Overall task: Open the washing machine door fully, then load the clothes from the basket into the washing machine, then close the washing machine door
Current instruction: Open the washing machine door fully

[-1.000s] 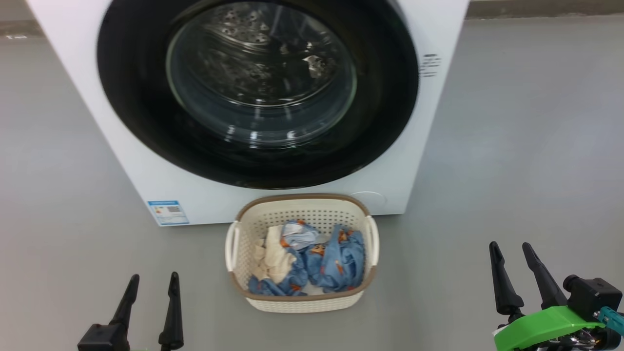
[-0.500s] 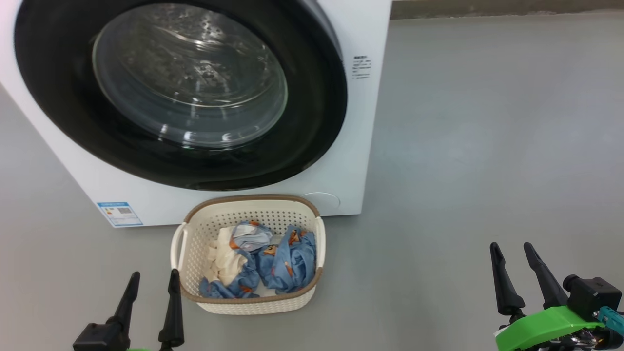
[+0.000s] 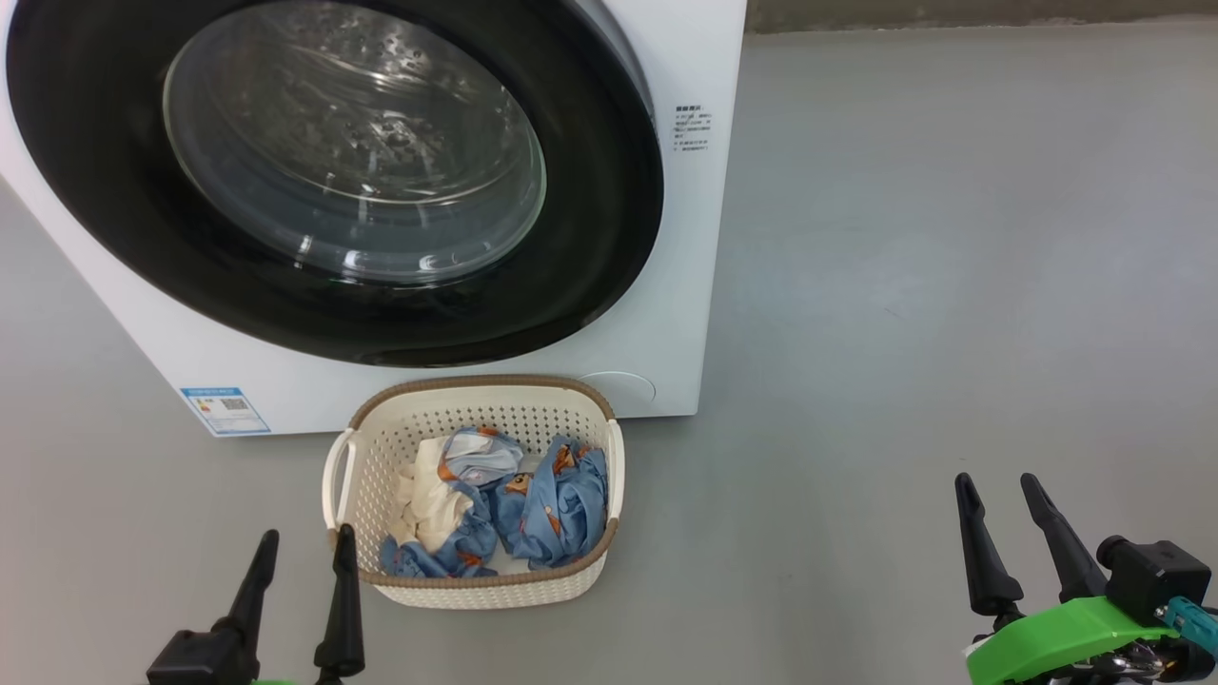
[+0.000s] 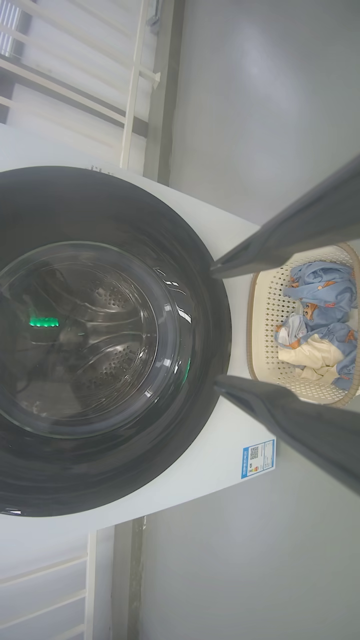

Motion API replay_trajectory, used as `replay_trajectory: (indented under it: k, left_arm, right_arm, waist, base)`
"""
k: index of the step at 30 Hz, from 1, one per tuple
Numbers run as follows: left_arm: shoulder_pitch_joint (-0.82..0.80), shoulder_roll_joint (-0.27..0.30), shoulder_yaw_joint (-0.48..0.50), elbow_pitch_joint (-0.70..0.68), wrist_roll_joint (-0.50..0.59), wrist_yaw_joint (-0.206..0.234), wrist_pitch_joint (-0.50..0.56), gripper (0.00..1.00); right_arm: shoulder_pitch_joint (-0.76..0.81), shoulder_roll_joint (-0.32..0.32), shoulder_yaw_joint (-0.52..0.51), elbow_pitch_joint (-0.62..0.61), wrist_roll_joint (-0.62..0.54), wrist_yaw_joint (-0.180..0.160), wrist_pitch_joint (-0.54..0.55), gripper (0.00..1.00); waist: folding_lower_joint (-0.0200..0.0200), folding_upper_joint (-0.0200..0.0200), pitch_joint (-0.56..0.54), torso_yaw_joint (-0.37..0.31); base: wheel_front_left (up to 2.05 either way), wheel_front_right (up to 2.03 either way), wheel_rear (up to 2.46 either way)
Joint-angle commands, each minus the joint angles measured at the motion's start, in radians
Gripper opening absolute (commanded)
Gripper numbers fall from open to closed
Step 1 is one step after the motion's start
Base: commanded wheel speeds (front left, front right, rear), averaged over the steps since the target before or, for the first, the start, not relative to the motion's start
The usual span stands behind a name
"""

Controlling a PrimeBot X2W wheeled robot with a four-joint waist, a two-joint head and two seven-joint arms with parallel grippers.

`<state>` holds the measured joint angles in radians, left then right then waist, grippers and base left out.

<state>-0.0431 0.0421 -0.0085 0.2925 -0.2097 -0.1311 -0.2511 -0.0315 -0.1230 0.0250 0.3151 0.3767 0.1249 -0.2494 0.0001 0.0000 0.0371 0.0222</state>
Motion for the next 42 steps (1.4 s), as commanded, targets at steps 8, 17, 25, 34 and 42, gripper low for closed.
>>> replay_trajectory:
  k: [8,17,25,34,42]
  left_arm:
    - [-0.037,0.008,0.006,-0.024,-0.046,0.0,-0.011,1.0]
    - [-0.072,0.008,-0.024,-0.024,-0.073,0.0,-0.011,1.0]
    - [-0.124,0.008,-0.061,-0.024,-0.096,0.0,-0.011,1.0]
    - [-0.175,0.008,-0.098,-0.028,-0.116,0.0,-0.011,1.0]
    - [-0.211,0.008,-0.134,-0.029,-0.139,0.0,-0.011,1.0]
  right_arm:
    - [-0.108,0.019,0.013,-0.01,0.149,0.006,-0.012,0.01]
    - [-0.345,0.055,-0.036,-0.014,0.612,0.006,-0.012,0.0]
    - [-0.559,-0.05,0.02,0.01,0.912,0.006,-0.012,0.0]
    - [-0.756,-0.181,0.102,0.049,1.142,0.006,0.135,0.0]
    - [-0.885,-0.247,0.142,0.091,1.258,0.006,0.432,0.0]
  waist:
    - [-0.0001,0.0,0.018,0.019]
    - [-0.0001,0.0,0.072,0.04]
    - [-0.0001,0.0,0.135,0.094]
    - [-0.0001,0.0,0.228,0.169]
    - [-0.0001,0.0,0.298,0.224]
  base:
    - [0.0,0.0,0.0]
    - [0.0,0.0,0.0]
    - [0.0,0.0,0.0]
    - [0.0,0.0,0.0]
    - [0.0,0.0,0.0]
